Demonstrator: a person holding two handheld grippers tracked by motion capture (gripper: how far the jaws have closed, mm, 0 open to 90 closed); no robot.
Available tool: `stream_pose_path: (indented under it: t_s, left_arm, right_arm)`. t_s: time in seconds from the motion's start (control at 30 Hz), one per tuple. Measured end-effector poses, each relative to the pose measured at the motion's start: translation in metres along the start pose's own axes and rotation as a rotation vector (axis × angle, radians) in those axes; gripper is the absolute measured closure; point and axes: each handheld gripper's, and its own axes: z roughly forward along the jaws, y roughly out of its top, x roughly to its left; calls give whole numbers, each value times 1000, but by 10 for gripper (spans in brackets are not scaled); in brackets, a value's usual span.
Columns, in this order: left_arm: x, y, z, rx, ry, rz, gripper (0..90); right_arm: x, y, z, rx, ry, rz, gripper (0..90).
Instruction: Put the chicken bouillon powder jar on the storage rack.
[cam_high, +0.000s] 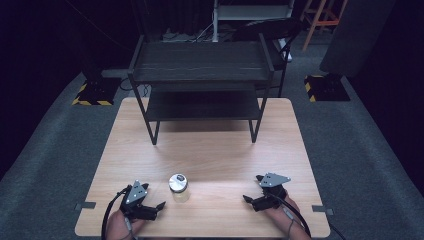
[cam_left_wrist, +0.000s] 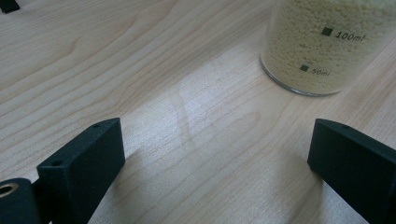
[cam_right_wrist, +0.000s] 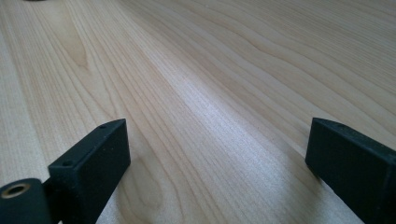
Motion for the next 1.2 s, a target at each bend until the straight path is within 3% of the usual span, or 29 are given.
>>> stream_pose_path:
  t_s: [0.37, 0.43, 0.5, 0.57, 0.63, 0.87, 1.0, 1.1, 1.13, 1.2]
  left_arm:
    - [8, 1, -2, 2, -56, 46, 54]
    - [9, 2, -2, 6, -70, 53, 117]
    - [10, 14, -4, 35, -115, 50, 176]
    - [4, 21, -3, 18, -132, 72, 222]
    - [-2, 27, 2, -2, -142, 78, 212]
    - [-17, 50, 27, 15, -161, 95, 151]
    - [-30, 60, 44, 43, -133, 85, 152]
    - [-34, 62, 49, 36, -121, 42, 228]
    - [-34, 60, 48, 26, -109, -2, 300]
    - [-37, 62, 46, 31, -94, -21, 306]
  right_arm:
    - [-2, 2, 1, 3, -1, 2, 64]
    - [-2, 2, 1, 3, -1, 2, 64]
    - [-2, 2, 1, 3, 1, 1, 64]
    - [-2, 2, 1, 3, 1, 1, 63]
    - [-2, 2, 1, 3, 3, -1, 64]
    - [-3, 1, 0, 1, 11, -8, 63]
    - [-2, 0, 0, -2, 13, -9, 63]
    - [-2, -1, -1, -2, 14, -11, 63]
    - [-2, -1, -1, -2, 14, -11, 63]
    - [-2, -1, -1, -2, 15, -11, 63]
